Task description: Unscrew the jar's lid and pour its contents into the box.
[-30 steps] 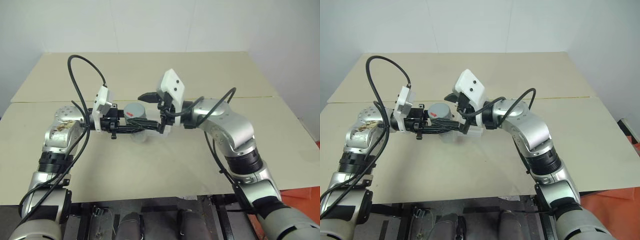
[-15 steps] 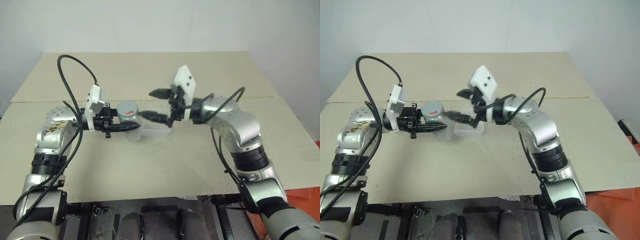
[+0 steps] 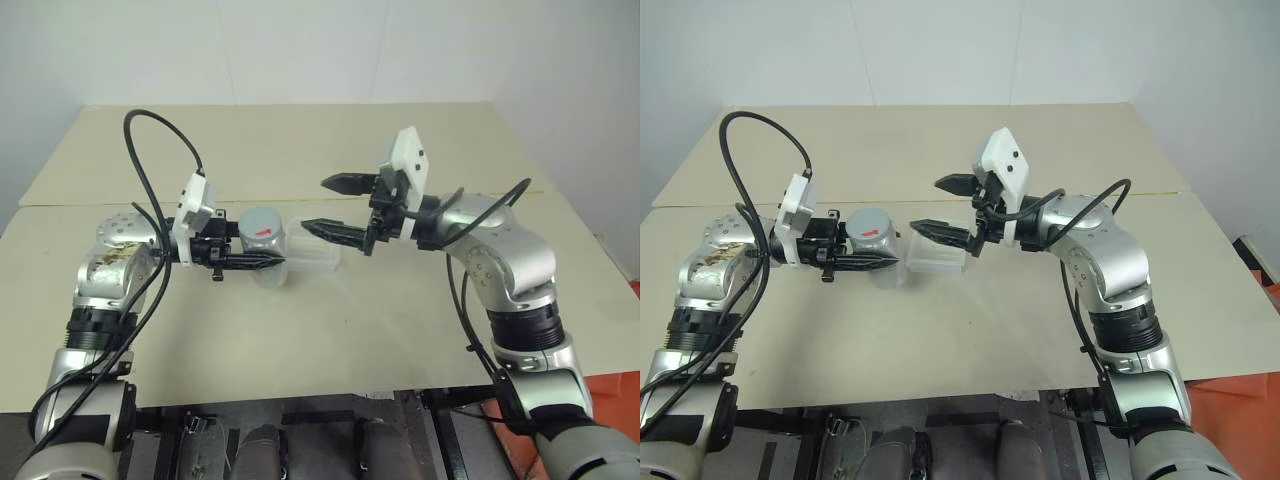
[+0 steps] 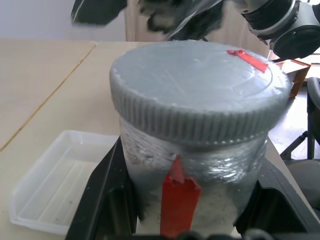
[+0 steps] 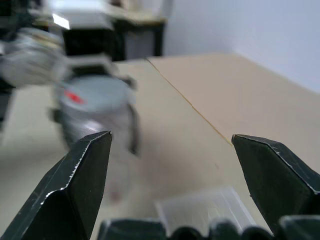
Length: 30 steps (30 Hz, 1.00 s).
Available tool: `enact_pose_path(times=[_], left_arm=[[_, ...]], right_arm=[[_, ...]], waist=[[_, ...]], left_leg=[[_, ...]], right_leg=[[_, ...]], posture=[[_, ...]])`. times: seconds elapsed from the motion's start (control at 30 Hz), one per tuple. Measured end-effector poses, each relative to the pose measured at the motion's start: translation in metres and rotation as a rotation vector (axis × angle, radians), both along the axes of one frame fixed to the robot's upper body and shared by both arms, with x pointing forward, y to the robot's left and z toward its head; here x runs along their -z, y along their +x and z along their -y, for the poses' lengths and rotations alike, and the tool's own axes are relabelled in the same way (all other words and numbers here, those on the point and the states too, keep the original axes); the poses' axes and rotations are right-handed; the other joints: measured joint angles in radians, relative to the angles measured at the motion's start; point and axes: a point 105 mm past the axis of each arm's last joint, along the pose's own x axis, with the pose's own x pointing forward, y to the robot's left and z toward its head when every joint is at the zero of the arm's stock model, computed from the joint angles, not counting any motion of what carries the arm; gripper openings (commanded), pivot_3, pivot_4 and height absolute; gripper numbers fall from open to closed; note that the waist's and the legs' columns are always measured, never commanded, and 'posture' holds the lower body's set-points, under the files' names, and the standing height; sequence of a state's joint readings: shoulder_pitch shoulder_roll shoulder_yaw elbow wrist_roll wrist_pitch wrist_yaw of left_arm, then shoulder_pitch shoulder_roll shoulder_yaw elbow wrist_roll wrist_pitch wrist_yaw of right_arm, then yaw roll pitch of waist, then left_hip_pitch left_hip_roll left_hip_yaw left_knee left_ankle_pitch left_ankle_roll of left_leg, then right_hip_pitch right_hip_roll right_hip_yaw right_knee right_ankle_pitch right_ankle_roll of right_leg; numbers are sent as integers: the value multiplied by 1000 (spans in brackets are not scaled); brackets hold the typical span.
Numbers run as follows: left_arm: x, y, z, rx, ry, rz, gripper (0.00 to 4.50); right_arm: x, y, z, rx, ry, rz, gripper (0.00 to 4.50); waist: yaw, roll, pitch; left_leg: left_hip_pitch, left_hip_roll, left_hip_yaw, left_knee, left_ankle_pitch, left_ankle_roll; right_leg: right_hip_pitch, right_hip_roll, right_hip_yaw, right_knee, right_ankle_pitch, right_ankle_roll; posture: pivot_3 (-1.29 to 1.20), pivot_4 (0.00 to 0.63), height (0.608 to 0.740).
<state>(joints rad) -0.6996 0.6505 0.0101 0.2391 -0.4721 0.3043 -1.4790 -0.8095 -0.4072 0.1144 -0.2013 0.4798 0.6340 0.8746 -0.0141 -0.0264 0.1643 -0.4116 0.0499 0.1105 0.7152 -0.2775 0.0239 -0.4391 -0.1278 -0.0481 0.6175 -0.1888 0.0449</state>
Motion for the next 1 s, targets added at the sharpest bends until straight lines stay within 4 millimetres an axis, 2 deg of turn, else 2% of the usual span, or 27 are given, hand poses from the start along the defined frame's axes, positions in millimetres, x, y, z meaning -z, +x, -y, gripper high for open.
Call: enact_pose_path(times=[0.2, 0.4, 0.57, 0.77, 1.0], left_arm=[[4, 6, 3, -1, -12, -23, 1964], [0, 7, 5, 5, -12, -6, 1964], [0, 7, 5, 4, -12, -7, 1964], [1, 6, 3, -1, -6, -6, 1964], [5, 5, 1, -11, -3, -16, 1964]], right_arm=[[-13, -16, -26, -92, 15, 48, 4456], [-12, -15, -48, -93, 5, 49, 4456], [-3, -8, -67, -76, -20, 22, 4456], [0, 2, -74, -27, -29, 10, 4456], [7, 7, -72, -28, -44, -14, 4456]], waist=[[0, 0, 0], [-1, 0, 0], [-2, 0, 0], [-1, 0, 0], [-2, 0, 0]], left_leg=[[0, 0, 0, 0, 0, 0], [0, 0, 0, 0, 0, 0], [0, 0, 0, 0, 0, 0], [0, 0, 0, 0, 0, 0], [0, 0, 0, 0, 0, 0]], right_leg=[[0, 0, 0, 1, 0, 0], [0, 0, 0, 1, 0, 0], [0, 0, 0, 1, 0, 0], [0, 0, 0, 1, 0, 0], [0, 0, 0, 1, 0, 0]], posture=[[0, 150, 740], [0, 150, 740], [0, 150, 740], [0, 150, 740], [0, 150, 740]])
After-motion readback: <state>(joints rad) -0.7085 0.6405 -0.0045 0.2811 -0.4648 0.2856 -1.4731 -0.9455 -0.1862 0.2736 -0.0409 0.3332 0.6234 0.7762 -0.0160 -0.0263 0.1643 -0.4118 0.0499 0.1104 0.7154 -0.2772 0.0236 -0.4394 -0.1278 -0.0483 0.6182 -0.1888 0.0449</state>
